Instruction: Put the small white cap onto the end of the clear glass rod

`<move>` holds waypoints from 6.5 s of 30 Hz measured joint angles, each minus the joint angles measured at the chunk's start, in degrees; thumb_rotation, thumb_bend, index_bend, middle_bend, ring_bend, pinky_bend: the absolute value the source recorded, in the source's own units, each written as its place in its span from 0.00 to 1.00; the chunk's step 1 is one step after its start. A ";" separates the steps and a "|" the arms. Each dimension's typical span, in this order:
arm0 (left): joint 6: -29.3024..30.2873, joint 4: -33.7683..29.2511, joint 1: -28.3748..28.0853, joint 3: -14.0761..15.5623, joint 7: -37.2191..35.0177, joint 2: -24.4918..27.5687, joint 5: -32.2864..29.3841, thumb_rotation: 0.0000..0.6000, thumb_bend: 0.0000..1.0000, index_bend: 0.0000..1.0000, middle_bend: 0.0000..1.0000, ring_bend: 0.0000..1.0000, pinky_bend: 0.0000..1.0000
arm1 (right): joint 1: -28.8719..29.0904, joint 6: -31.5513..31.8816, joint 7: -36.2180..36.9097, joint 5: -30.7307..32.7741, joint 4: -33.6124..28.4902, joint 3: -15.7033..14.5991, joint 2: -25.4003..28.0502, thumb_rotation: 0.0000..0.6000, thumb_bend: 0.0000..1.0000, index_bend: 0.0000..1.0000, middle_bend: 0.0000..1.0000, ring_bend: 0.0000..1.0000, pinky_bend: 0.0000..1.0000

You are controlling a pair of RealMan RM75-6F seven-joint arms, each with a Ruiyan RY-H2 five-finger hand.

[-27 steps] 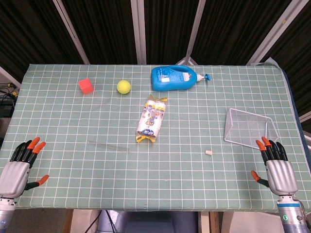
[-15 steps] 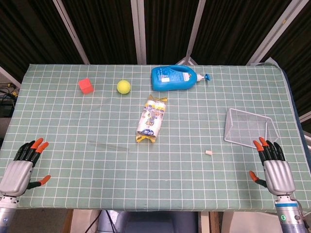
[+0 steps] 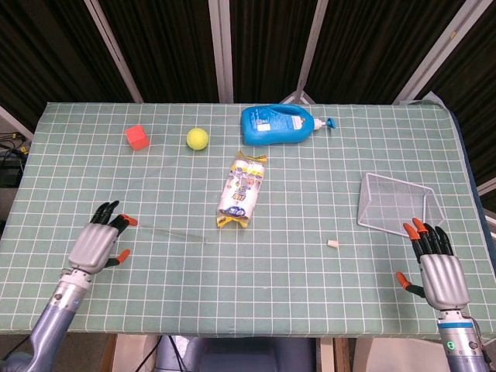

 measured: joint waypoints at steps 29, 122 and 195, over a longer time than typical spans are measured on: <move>-6.34 15.91 -11.26 -4.47 11.12 -19.36 -15.10 1.00 0.43 0.46 0.39 0.00 0.00 | -0.30 -0.48 2.18 -0.11 0.24 0.79 0.00 1.00 0.27 0.00 0.00 0.00 0.00; -0.19 5.90 -14.99 -6.65 -7.39 -12.31 -3.39 1.00 0.62 0.56 0.47 0.05 0.00 | 16.51 -19.73 -14.94 19.11 12.34 7.09 -20.40 1.00 0.27 0.48 0.21 0.08 0.00; 0.43 6.80 -14.61 -5.88 -10.25 -11.56 -2.97 1.00 0.62 0.56 0.47 0.05 0.00 | 18.00 -16.76 -14.98 19.89 13.26 6.48 -23.07 1.00 0.39 0.59 0.22 0.09 0.00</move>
